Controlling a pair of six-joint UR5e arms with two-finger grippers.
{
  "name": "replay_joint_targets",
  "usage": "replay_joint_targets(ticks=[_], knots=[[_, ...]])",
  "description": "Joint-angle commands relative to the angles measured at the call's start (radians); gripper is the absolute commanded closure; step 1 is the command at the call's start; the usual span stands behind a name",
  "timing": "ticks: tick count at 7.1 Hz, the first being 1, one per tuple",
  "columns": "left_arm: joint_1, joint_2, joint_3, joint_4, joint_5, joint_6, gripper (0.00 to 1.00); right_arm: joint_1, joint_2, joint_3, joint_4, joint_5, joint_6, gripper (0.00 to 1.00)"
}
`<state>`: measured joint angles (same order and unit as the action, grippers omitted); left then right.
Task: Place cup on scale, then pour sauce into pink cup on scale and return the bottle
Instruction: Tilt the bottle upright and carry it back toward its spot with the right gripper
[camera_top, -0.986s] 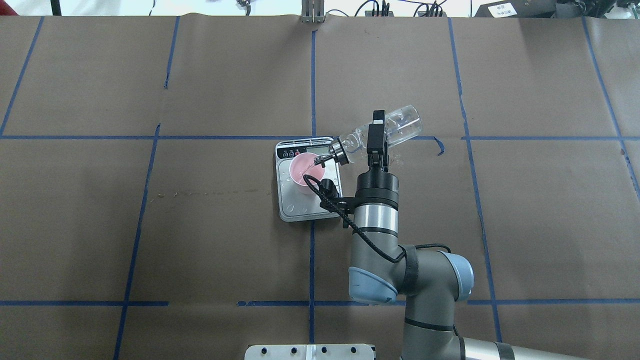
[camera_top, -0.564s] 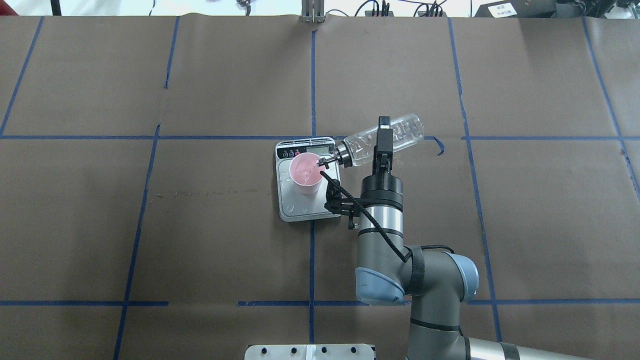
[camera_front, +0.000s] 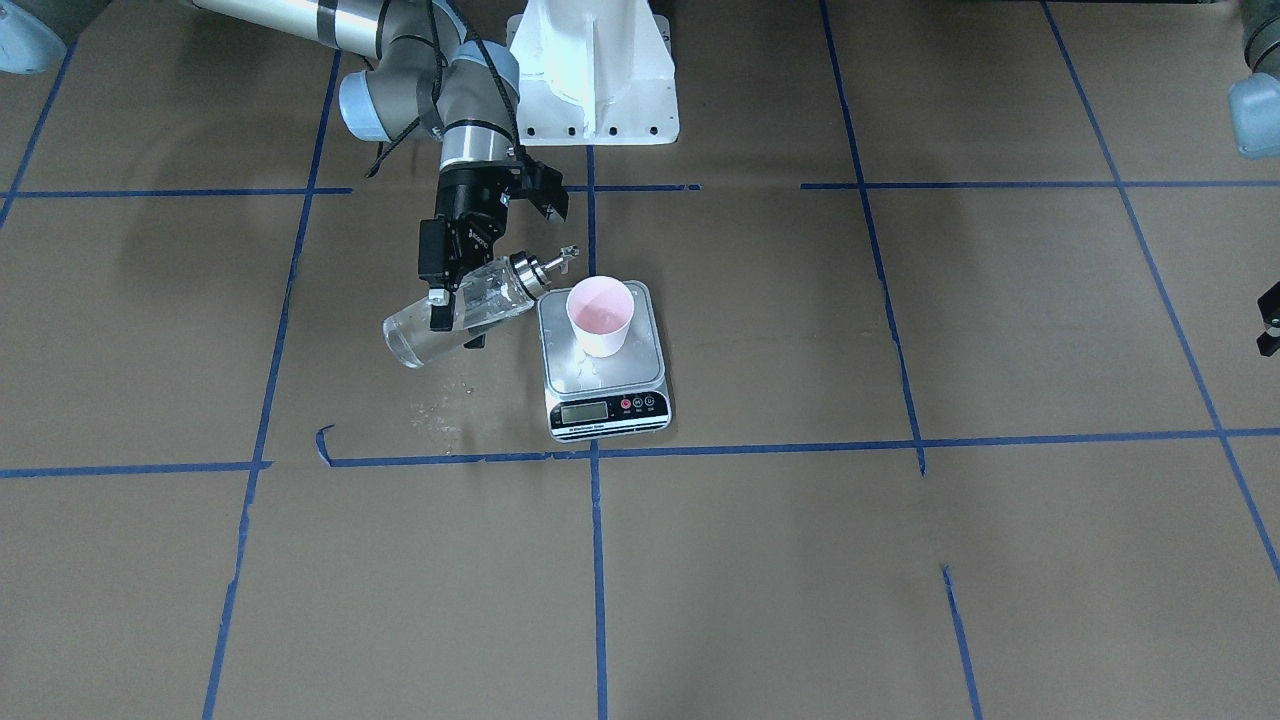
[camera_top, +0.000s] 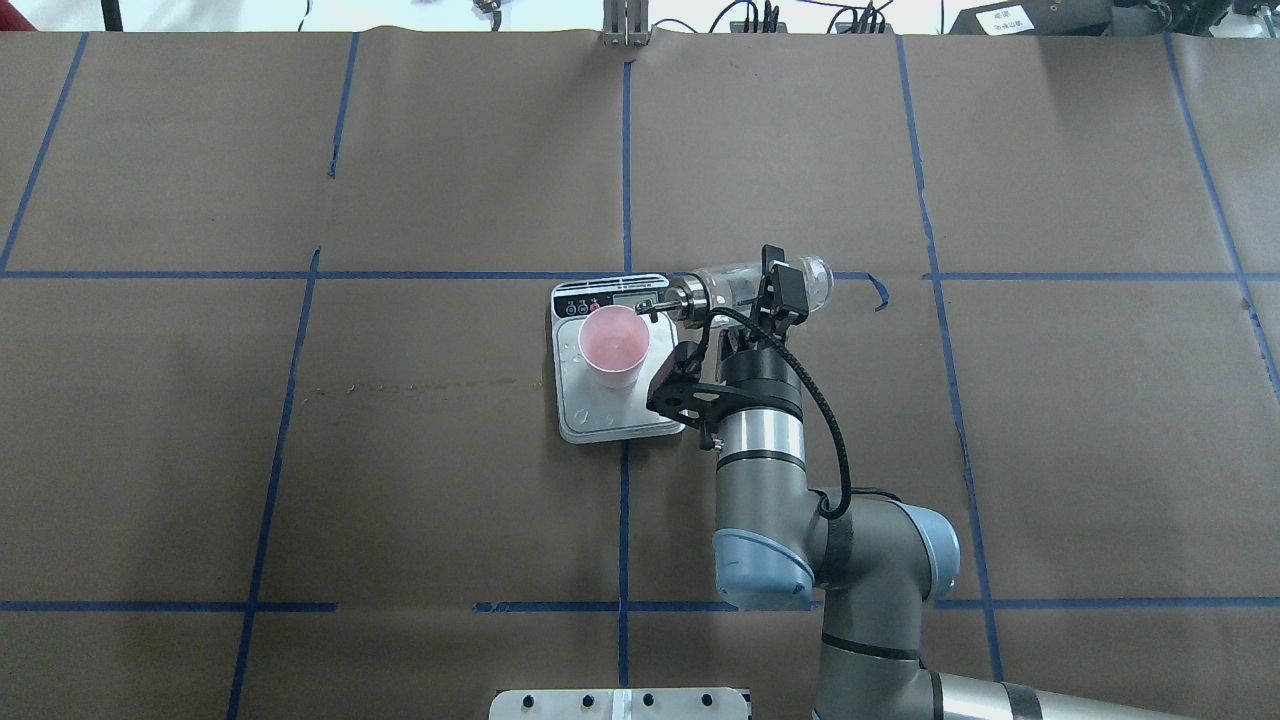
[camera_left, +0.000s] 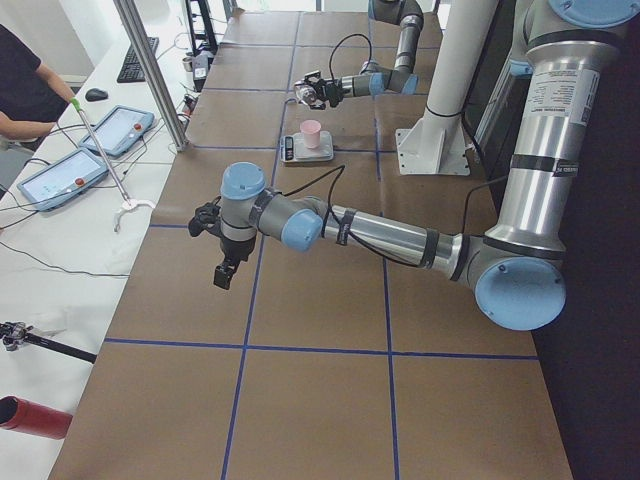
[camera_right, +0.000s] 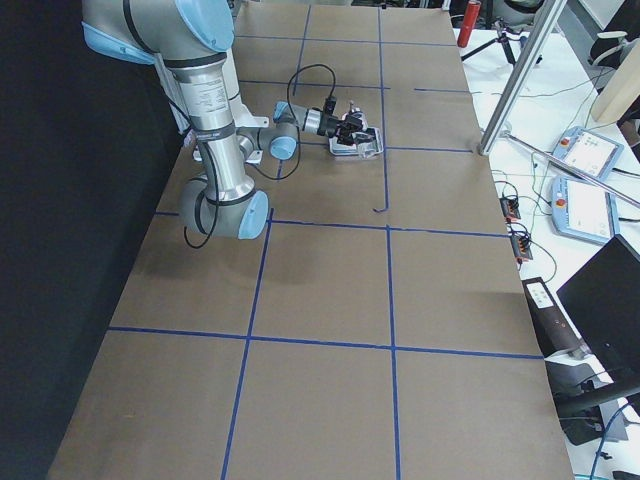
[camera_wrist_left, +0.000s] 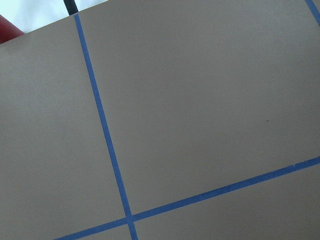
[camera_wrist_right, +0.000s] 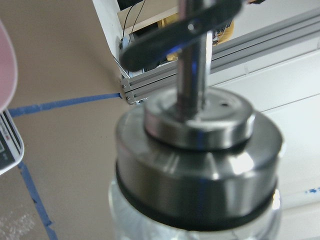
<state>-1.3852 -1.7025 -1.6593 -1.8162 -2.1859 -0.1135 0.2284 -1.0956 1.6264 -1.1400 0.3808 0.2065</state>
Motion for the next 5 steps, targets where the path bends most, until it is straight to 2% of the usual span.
replay_joint_targets(ticks=[1,2,5], knots=[[0.0,0.0,0.0,0.0,0.0,0.0,0.0,0.003,-0.057,0.018,0.153,0.052,0.282,1.0],[0.0,0.0,0.0,0.0,0.0,0.0,0.0,0.025,-0.081,0.054,0.196,0.116,0.404,1.0],[-0.002,-0.003,-0.011,-0.002,0.0,-0.005,0.0,0.121,-0.351,0.234,0.198,0.297,0.767,1.0]])
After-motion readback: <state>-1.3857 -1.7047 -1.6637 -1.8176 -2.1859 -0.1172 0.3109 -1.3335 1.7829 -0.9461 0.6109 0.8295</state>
